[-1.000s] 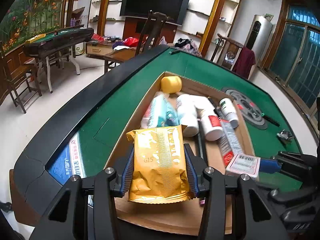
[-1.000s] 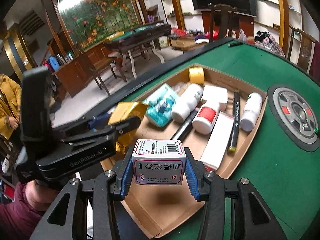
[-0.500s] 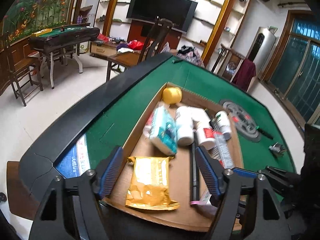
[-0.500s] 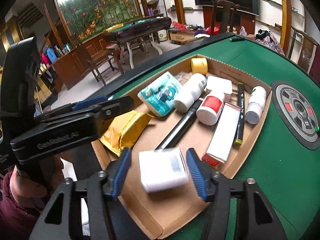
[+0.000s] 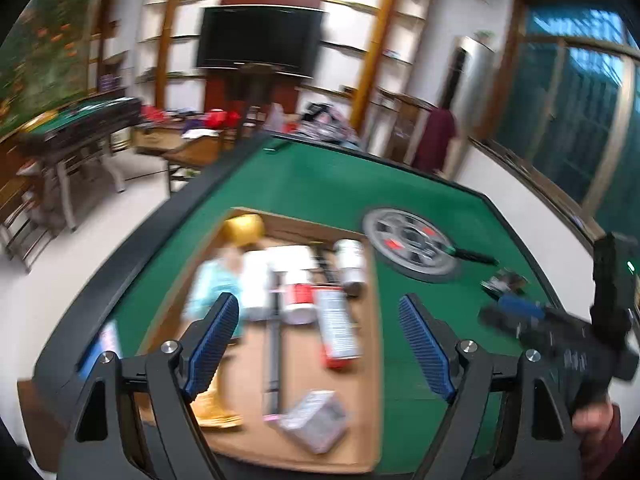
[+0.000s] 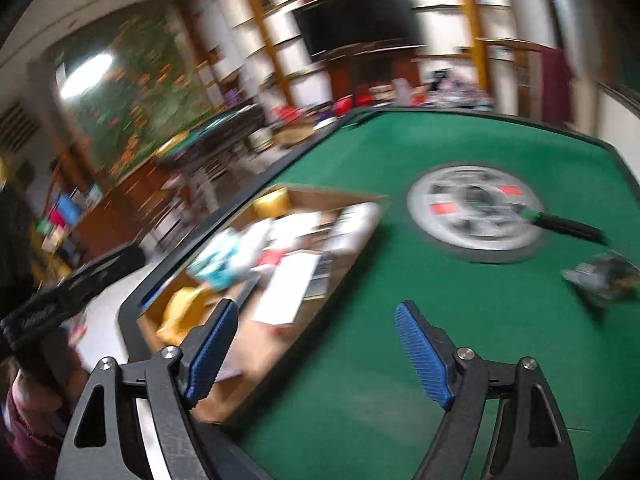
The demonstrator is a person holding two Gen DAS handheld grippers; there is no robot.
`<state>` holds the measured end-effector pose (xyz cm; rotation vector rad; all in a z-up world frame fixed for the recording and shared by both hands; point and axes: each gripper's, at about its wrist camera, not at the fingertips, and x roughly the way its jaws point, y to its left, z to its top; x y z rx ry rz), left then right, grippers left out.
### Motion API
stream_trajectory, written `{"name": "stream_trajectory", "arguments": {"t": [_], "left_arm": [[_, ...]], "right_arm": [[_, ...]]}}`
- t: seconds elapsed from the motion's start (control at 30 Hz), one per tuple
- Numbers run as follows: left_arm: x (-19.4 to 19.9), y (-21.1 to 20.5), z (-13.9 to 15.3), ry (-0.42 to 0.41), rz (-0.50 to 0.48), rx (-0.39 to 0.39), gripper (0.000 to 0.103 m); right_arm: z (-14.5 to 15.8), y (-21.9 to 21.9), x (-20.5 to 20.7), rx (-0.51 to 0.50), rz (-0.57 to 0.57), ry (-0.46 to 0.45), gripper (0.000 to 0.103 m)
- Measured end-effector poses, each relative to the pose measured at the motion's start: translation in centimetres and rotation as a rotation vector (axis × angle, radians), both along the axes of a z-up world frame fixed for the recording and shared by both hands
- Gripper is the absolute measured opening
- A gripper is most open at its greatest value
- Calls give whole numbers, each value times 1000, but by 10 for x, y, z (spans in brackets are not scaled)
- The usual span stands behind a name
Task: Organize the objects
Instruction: 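Move both grippers back toward the black bag and green-capped marker, then grasp the black bag with the right gripper while the left gripper approaches the marker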
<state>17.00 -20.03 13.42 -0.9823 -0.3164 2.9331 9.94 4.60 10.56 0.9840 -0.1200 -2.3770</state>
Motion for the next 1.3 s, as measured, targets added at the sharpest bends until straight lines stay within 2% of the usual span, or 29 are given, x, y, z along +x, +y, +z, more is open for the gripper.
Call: {"name": "stream_trajectory", "arguments": {"t": [0.1,0.27,0.33,0.47,0.57,0.8,1.03,1.2,1.3], "left_arm": [[-20,34,2,-7,-70,-11,82],[-52,81,-9,-48,-167,-17,82],[-67,98,-15,-69,-202,-22,82],[-95,134,-25,-83,-264,-42,81],[-119,163,-28,-86,-294,-107,81],[-154,188,-20,-44,-316,-181,81],[-181,200,-28,-55,-315,-239,81],[-192,212,-36,-53,-313,-309,81],[-197,221,-41,-62,-312,-345,81]], "right_arm": [[-3,77,-25,-29,-204,-31,87],[-10,175,-43,-75,-453,-61,87],[-17,208,-52,-78,-542,-85,87],[-31,239,-73,-111,-632,-135,87],[-46,236,-102,-133,-630,-234,87],[-63,180,-153,-70,-552,-340,87],[-70,169,-178,56,-603,-309,87],[-71,167,-180,116,-582,-249,86],[-71,161,-182,239,-578,-219,67]]}}
